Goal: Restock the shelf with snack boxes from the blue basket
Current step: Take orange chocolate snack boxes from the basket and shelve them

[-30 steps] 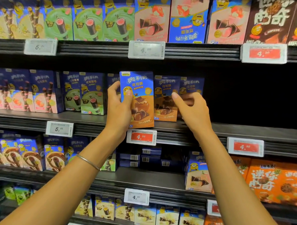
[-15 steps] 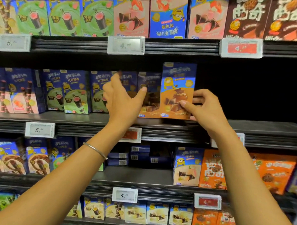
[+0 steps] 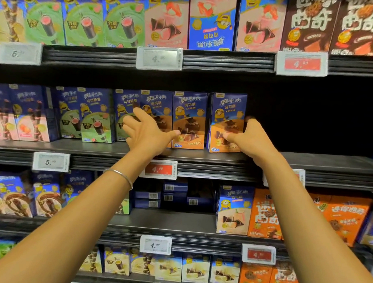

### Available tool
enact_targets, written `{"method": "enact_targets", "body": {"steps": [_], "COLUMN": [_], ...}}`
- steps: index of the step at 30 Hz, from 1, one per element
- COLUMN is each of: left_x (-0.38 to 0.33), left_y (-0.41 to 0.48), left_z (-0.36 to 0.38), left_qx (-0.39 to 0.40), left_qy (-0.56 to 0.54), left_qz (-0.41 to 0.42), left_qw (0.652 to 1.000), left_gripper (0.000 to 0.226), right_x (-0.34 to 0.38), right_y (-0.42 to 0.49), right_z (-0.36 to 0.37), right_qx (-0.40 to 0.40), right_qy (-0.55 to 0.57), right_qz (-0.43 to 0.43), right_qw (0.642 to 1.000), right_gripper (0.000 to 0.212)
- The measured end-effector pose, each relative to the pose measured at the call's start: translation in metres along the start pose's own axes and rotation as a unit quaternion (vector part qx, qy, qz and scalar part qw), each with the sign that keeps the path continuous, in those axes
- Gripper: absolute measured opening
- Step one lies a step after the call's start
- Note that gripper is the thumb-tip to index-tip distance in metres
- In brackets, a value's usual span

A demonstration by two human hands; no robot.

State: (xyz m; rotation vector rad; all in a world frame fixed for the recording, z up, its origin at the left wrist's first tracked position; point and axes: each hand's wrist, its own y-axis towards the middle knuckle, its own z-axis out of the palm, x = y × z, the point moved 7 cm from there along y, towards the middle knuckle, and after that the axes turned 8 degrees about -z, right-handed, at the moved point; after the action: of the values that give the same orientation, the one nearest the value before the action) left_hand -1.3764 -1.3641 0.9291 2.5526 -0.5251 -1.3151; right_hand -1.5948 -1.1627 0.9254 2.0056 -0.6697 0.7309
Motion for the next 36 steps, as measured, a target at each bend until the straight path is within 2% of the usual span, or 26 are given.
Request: {"method": "enact_targets", "body": {"steps": [8,12,18,28,31,36], "left_x": [-0.001,-0.003,-0.004,-0.002,0.004,0.019], "left_y": [0.006,0.007,0.007,0.01,0.014,0.009], "left_z": [-0.001,0.001,0.002,0.002,-0.002,-0.026], "left_qx": [0.003,0.016,0.021,0.034,0.055,0.077], "left_qy": [0.026,0.023,0.028,0.025,-0.039,-0.249], "left_qz": [0.012,0.013,0.02,0.013,-0.004,-0.012], "left_qw": [1.0,1.0,0.999,0.999,0.998,0.965], "left_gripper": [0.128,0.124,0.115,0.114,0.116,0.096], "right_x": [-0.003,-0.004,-0.009,-0.004,-0.003,0.015], "right_y": [0.011,0.015,0.023,0.019,0.013,-0.02], "right_z": [0.016,0.019,0.024,0.025,0.02,0.006], "right_qx": [0.015,0.006,0.012,0.007,-0.004,-0.072], "right_qy": [-0.056,-0.079,-0.094,-0.064,0.006,0.068], "right_qz": [-0.003,-0.006,0.001,-0.006,0.012,0.015], "right_qw": [0.998,0.997,0.996,0.998,1.0,0.995], "right_gripper": [0.039,0.043,0.036,0.035,0.038,0.065]}}
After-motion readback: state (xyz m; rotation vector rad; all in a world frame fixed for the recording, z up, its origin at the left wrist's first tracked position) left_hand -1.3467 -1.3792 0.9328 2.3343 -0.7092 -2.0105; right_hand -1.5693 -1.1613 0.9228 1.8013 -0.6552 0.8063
